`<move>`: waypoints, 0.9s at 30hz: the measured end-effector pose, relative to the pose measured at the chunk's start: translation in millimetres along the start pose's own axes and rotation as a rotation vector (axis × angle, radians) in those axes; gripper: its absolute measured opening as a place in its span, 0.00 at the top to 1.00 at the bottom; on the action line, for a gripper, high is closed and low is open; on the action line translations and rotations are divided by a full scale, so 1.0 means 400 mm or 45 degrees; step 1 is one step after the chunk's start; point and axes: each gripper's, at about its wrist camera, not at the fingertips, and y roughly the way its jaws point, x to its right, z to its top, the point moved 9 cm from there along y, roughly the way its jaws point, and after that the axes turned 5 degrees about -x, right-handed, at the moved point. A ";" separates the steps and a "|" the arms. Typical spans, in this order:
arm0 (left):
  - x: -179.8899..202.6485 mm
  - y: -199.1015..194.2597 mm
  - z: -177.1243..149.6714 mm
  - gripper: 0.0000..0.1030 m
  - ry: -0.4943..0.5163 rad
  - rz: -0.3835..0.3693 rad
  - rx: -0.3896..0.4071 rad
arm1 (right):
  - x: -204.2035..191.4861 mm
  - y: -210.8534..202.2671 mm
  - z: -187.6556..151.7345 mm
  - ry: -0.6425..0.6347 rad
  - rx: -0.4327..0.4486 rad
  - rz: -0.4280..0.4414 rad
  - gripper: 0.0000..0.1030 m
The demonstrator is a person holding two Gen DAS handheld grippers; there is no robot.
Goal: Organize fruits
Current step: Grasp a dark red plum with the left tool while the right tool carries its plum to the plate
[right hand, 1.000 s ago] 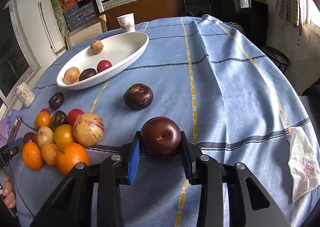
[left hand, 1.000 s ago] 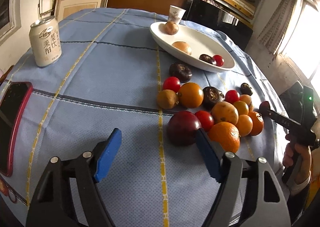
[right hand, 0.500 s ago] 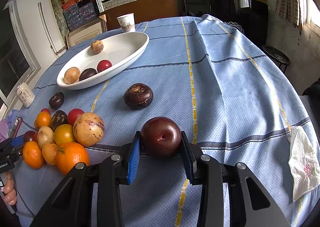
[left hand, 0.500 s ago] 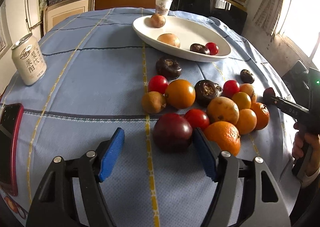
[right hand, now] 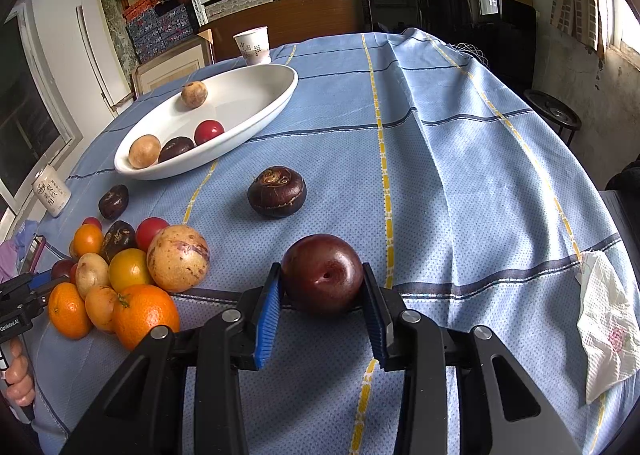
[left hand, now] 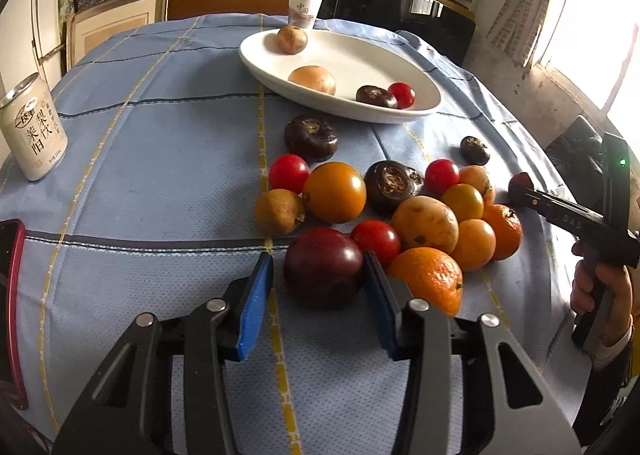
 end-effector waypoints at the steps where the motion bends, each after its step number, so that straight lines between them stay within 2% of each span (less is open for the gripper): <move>1: 0.003 0.000 0.000 0.62 0.006 -0.005 0.002 | 0.000 0.000 0.000 0.002 0.000 0.003 0.62; 11: -0.001 -0.012 0.001 0.62 0.005 0.030 0.028 | -0.005 -0.002 -0.002 0.013 0.004 0.018 0.63; 15: -0.017 -0.038 0.006 0.63 -0.030 0.040 0.084 | -0.005 -0.013 -0.004 0.011 0.023 0.036 0.63; 19: -0.016 -0.071 0.017 0.63 -0.030 0.022 0.149 | -0.019 -0.044 0.003 -0.008 0.088 0.046 0.64; 21: -0.007 -0.084 0.035 0.63 -0.008 0.005 0.160 | -0.028 -0.063 0.010 -0.023 0.106 0.048 0.64; 27: 0.024 -0.095 0.162 0.63 0.066 -0.021 0.178 | -0.139 -0.115 0.079 -0.131 0.120 0.194 0.64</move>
